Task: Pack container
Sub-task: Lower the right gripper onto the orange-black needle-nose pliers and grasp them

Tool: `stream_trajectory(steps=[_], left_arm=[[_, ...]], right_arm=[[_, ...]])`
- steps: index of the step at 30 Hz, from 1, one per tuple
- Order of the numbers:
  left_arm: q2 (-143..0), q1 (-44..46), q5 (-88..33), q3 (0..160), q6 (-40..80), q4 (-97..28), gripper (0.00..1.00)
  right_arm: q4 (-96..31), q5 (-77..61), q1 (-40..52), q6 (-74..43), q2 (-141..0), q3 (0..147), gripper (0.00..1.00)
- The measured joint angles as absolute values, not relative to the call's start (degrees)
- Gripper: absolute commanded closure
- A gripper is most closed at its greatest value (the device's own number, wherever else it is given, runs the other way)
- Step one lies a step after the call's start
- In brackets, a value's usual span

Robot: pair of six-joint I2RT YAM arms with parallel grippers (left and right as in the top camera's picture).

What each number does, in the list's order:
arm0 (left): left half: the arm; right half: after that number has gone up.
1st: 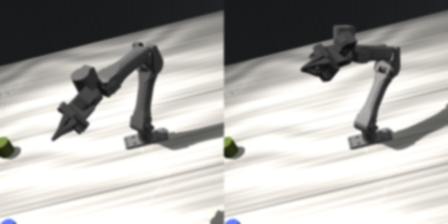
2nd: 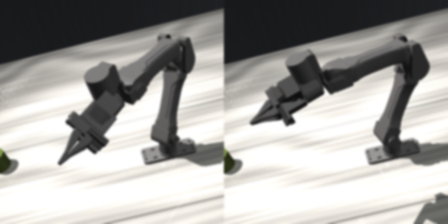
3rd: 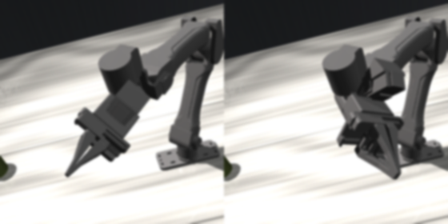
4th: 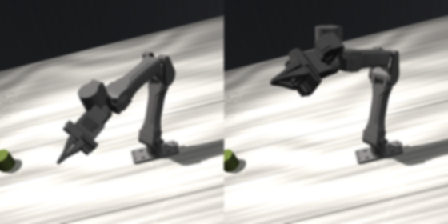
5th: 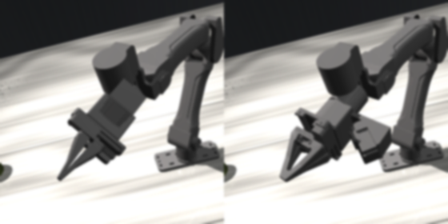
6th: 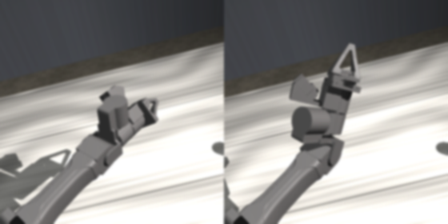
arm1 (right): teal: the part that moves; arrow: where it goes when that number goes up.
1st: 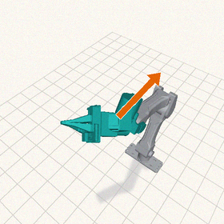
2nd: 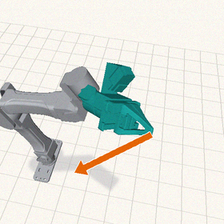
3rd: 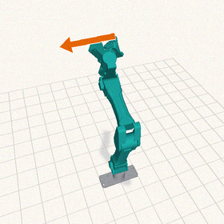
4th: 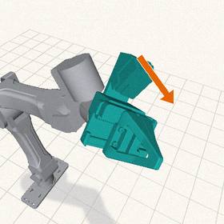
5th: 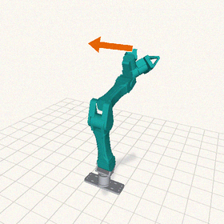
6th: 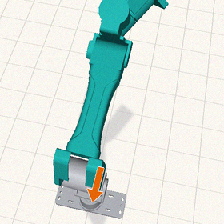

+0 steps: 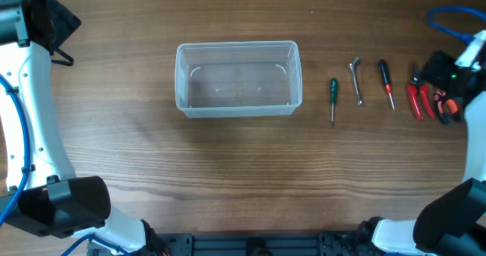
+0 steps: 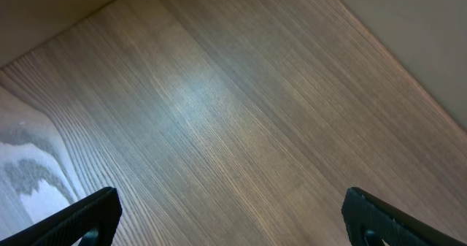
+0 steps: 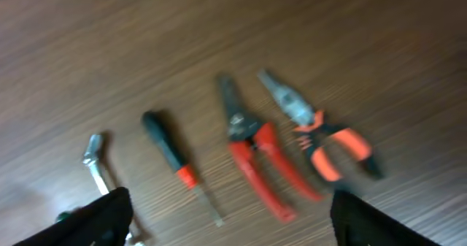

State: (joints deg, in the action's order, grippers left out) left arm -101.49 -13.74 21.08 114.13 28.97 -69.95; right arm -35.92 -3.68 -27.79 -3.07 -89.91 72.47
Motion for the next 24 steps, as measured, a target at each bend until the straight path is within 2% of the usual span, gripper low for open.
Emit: stream_trajectory(steps=[7,11,20,24], left_arm=[[-101.49,-13.74,21.1,114.13,28.97,-69.93,0.0],[-101.49,-13.74,21.08,114.13,28.97,-69.93,0.0],[-101.49,-13.74,21.08,114.13,28.97,-69.95,0.0],[-101.49,-13.74,21.08,114.13,28.97,-69.93,0.0]], right_arm=[[-30.55,3.79,-28.42,9.37,-90.08,76.58,0.0],[-31.0,5.45,-29.17,12.45,-92.23,77.12,0.0],[-45.23,1.91,-33.12,12.91,-105.75,77.62,0.01],[-51.53,1.3,-33.95,11.79,-111.13,82.43,0.0]])
